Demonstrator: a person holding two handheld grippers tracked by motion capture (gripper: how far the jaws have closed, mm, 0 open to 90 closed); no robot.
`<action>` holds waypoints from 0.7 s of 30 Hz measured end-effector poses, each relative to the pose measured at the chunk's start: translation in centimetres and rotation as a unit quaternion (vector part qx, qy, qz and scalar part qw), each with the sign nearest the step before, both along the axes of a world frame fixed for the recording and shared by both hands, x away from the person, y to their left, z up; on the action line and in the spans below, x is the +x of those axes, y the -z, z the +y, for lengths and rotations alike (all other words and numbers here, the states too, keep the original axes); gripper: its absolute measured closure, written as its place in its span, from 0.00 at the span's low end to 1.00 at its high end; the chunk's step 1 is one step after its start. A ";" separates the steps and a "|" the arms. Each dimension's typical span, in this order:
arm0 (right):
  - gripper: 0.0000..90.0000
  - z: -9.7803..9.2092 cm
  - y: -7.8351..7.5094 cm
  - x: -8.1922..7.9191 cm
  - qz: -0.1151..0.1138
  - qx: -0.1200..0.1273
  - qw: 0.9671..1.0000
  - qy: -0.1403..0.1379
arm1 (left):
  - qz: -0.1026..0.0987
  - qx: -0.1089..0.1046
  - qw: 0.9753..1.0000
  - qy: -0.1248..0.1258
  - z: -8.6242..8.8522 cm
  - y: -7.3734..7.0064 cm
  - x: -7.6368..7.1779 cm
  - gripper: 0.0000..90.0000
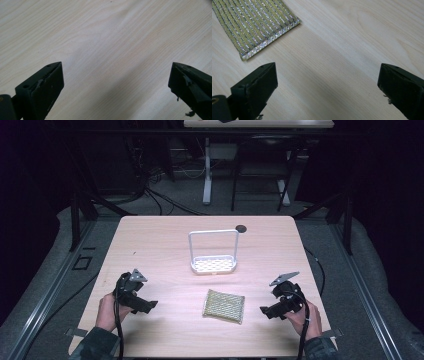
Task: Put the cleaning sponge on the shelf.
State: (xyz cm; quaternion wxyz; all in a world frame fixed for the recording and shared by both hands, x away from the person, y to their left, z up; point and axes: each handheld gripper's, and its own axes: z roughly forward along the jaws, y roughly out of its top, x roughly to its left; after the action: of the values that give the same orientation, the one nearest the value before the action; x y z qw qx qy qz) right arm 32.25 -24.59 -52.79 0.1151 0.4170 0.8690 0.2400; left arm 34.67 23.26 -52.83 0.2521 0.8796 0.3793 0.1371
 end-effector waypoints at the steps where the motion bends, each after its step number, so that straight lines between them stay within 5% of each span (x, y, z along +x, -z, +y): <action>1: 0.02 0.0 0.1 0.0 -0.001 0.000 1.000 -0.004 | 0.001 0.000 1.000 0.002 0.0 0.0 0.0 0.00; 10: 0.00 1.6 0.4 -0.1 0.003 -0.029 0.999 -0.037 | 0.005 0.007 1.000 0.009 -0.3 0.1 0.0 0.00; 21: 0.01 4.2 0.2 -0.3 0.014 -0.042 0.992 -0.116 | 0.013 0.014 1.000 0.018 -0.5 0.3 0.1 0.00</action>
State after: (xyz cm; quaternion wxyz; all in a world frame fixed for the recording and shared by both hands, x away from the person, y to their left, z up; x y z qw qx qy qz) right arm 31.99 -20.37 -52.98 0.0921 0.3114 0.9224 0.2093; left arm 34.73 22.71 -53.18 0.2377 0.8915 0.3643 0.1264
